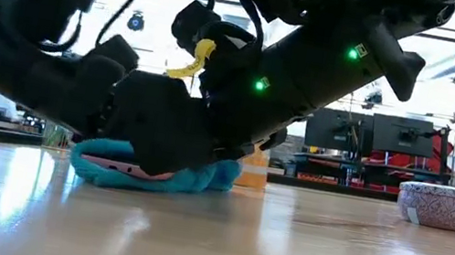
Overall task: Apply microfiber cloth
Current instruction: Wipe the front and back of the cellphone using the blue microfiber cloth
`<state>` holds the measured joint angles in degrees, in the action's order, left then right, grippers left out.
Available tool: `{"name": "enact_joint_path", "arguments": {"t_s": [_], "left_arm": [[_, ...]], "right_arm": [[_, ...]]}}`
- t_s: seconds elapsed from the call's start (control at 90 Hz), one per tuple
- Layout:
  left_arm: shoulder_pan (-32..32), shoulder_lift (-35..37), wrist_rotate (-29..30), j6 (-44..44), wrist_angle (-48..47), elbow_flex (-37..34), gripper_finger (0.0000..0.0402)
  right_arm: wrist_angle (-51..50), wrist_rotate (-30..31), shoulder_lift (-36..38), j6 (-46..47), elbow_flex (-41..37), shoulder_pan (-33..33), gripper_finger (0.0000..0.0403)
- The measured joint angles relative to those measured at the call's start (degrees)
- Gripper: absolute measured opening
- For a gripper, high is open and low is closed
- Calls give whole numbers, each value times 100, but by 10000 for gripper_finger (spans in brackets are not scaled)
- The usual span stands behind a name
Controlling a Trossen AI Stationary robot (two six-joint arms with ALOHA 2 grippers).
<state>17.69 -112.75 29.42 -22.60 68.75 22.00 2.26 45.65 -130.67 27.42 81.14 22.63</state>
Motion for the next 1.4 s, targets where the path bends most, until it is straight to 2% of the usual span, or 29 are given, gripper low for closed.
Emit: {"name": "enact_joint_path", "arguments": {"t_s": [0.089,0.233,0.422,0.644,0.811,0.9,1.0,1.167,1.311,1.4], "left_arm": [[72,-82,-212,-91,-12,39,0],[491,-11,-161,-349,-20,-112,0],[1150,27,178,-667,-31,-300,0],[1735,6,204,-663,-72,-185,0],[1916,-3,38,-482,-146,-172,0],[1913,6,33,-533,-208,-170,0],[1912,6,79,-558,-234,-168,0],[1974,139,80,-634,-195,-271,0],[2172,861,-78,-813,-337,-756,0],[2203,1471,307,-865,-259,-1184,0]], "right_arm": [[-11,1,0,-3,0,-2,0],[-203,2,0,122,7,-4,0],[-424,144,16,414,6,-4,0],[-471,303,39,487,-9,-147,0],[-317,292,52,230,-22,-387,0],[-91,80,52,-17,-25,-576,0],[229,-435,52,-263,-26,-789,0],[469,-969,55,-817,-26,-869,0],[434,-1393,70,-1024,-20,-866,0],[449,-1468,70,-1086,-22,-829,0]]}}
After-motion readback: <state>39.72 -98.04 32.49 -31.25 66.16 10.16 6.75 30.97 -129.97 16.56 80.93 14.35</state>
